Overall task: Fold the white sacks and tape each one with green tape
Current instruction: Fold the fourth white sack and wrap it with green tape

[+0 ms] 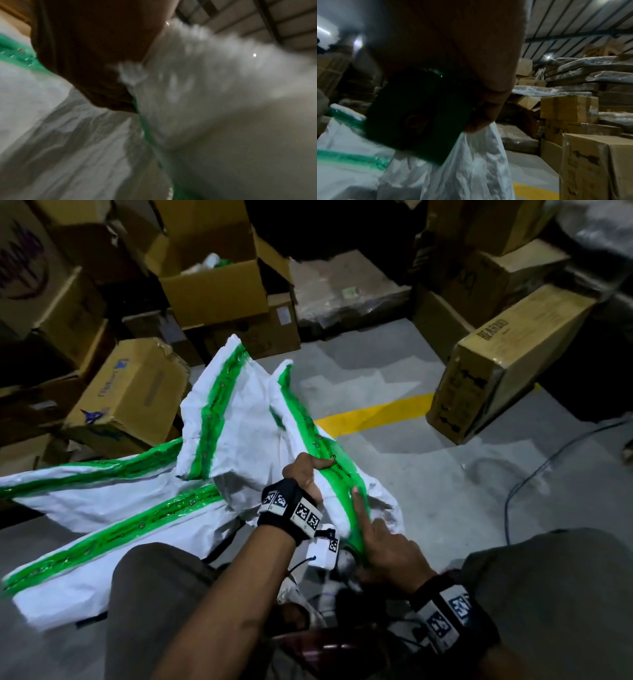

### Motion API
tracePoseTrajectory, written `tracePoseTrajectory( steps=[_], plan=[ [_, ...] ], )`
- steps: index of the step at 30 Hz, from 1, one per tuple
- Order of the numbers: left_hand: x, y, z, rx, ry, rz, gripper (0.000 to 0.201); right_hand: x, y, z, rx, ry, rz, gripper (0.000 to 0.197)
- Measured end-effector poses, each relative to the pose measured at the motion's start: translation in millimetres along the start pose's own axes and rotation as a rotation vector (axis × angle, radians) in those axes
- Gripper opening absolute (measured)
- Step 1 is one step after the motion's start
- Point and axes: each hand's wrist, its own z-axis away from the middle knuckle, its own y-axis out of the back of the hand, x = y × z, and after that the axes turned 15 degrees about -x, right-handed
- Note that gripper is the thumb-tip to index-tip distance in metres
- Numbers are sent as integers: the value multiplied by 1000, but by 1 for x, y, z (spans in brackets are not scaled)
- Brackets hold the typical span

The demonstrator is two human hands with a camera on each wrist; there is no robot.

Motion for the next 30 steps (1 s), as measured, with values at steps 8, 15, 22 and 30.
tracePoseTrajectory(
  steps=[8, 15, 22, 30],
  plan=[
    [-41, -8, 56, -210, -17, 66, 27, 2, -13, -21, 106, 93, -300, 99],
    [-65, 7, 70, -72, -109, -8, 28, 16, -29, -30, -282, 208, -497, 134],
    [-95, 43, 76, 17, -284, -262, 67, 27, 26, -28, -133, 60, -541, 68],
    [-120, 18, 95, -150, -212, -1086, 85, -12, 49, -75, -229, -294, -189, 107]
  ],
)
